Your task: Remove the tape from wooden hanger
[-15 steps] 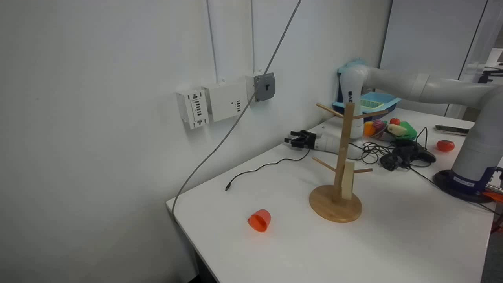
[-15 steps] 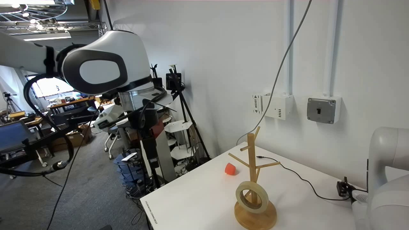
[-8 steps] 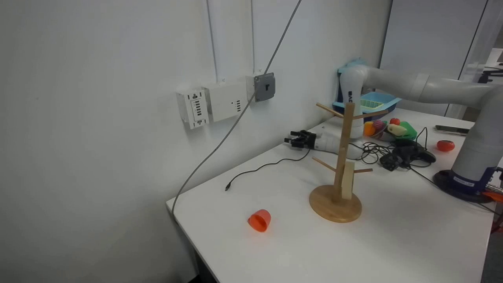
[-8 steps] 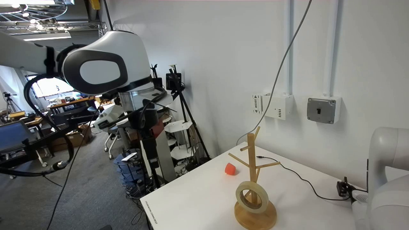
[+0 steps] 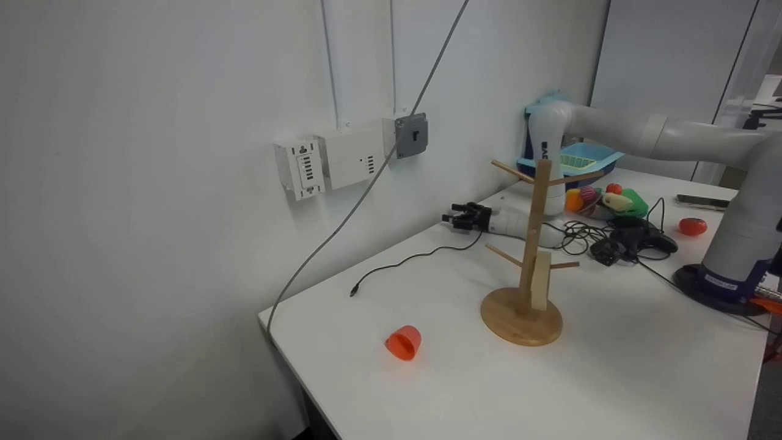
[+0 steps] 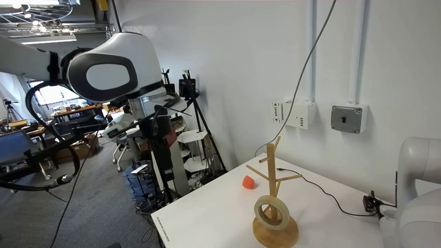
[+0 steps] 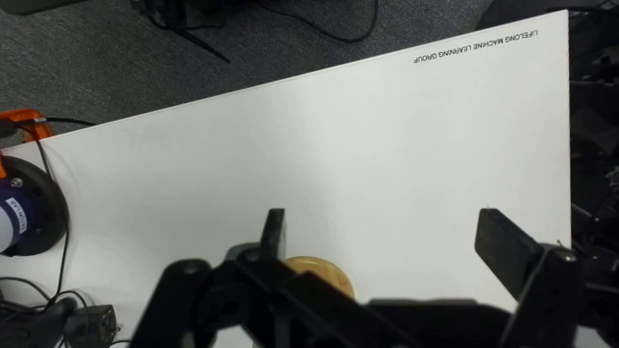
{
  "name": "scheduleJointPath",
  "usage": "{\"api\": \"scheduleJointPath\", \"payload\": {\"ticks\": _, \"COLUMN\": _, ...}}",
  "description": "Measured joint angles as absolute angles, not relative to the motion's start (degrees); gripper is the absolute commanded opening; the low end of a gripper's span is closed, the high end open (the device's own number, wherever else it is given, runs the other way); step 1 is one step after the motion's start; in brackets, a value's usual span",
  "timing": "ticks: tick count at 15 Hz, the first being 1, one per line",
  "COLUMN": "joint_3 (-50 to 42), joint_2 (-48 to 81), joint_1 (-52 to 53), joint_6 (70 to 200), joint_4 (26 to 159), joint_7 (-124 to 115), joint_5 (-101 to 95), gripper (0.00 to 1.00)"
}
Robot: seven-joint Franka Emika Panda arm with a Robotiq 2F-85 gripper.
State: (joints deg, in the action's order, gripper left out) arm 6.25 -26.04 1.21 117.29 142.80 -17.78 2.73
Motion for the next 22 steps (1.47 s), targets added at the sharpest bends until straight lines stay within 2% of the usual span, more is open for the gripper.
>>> {"api": "scheduleJointPath", "payload": {"ticks": 22, "joint_3": 6.5, "joint_2": -26.0, "joint_1": 1.2, "joint_6": 117.6, "joint_4": 142.8, "joint_7": -19.5, "joint_5": 1.0, "gripper": 1.00}}
